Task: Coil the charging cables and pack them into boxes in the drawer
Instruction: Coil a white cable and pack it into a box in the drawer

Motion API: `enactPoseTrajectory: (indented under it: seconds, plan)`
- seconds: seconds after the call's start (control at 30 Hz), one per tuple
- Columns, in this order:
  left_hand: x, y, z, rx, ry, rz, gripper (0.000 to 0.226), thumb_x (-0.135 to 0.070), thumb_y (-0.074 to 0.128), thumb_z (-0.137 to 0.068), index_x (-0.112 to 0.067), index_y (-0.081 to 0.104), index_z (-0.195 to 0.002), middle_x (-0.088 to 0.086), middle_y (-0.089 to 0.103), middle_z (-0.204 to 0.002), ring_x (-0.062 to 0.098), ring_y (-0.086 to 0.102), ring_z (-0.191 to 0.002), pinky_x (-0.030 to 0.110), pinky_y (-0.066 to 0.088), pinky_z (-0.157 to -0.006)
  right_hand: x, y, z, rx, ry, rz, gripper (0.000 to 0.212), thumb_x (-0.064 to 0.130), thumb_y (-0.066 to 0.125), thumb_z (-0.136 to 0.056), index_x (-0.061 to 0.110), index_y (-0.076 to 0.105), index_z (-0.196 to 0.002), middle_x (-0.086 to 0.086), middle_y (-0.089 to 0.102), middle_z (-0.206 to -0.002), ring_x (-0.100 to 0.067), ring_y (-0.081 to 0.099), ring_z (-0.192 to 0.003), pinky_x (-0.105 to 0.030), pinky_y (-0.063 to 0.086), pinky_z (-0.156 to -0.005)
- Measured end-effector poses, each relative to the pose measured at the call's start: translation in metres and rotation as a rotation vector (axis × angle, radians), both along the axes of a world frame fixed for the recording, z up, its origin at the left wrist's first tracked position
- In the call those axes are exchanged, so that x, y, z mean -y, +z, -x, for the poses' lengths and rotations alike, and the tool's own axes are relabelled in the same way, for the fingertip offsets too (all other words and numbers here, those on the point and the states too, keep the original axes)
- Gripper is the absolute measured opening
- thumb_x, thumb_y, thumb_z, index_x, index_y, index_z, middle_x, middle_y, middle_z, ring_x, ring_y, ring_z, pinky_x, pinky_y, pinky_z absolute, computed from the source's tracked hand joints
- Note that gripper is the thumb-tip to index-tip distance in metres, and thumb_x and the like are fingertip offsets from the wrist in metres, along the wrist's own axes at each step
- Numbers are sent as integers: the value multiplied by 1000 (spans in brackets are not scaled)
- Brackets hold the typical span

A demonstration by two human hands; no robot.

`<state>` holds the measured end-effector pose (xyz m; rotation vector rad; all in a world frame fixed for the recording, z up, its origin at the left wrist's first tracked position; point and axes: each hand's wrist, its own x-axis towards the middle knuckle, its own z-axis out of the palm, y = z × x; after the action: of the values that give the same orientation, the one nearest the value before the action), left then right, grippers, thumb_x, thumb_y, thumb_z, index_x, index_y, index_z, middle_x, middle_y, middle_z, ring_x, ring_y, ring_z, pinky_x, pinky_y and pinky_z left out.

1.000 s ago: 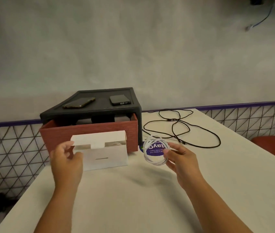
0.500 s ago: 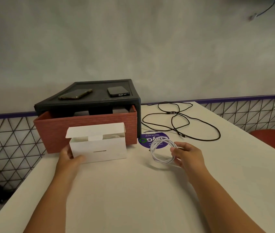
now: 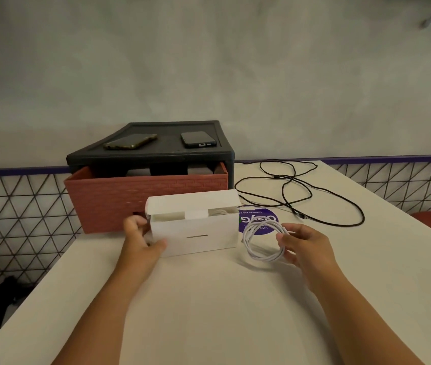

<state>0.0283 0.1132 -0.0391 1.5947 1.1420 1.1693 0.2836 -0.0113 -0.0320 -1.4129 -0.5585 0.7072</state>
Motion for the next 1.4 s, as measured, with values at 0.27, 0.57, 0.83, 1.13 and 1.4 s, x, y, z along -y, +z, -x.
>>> enactPoseTrajectory:
  seconds: [0.27,0.57,0.83,1.13,1.4]
  plan:
    - [16,7,-11,-14,-146,-74,65,6,59,-84,-51,36,-104,-1,50,-124,16,47,-119,32,38,-100,6,8,3,116,50,-84,18,0,67,-80,16,70,-89,-10,71,-91,-25,65,-86,-38,55,-79]
    - [36,20,-18,-92,-381,-7,89,0,62,-85,-70,19,-119,-7,44,-135,-2,56,-106,10,46,-74,20,38,28,513,-136,-329,33,3,70,-79,35,61,-79,14,67,-77,4,60,-68,-9,46,-63]
    - [59,18,-36,-196,-529,-30,96,-4,65,-84,-79,12,-113,-20,44,-129,-9,52,-110,16,45,-88,24,36,42,823,6,-427,43,-7,70,-75,35,62,-79,33,63,-82,5,62,-79,-7,48,-68]
    - [62,24,-33,-208,-544,-56,99,-5,65,-83,-79,12,-120,-13,33,-148,2,42,-128,31,42,-104,16,29,41,1104,122,-198,21,3,69,-79,15,74,-95,16,54,-97,6,57,-72,-2,41,-67]
    - [59,21,-31,-176,-559,-23,90,-5,64,-85,-75,18,-118,-21,47,-125,-6,52,-112,15,43,-92,22,43,55,1319,424,38,54,62,40,-81,26,70,-107,9,60,-104,-12,59,-88,-27,47,-71]
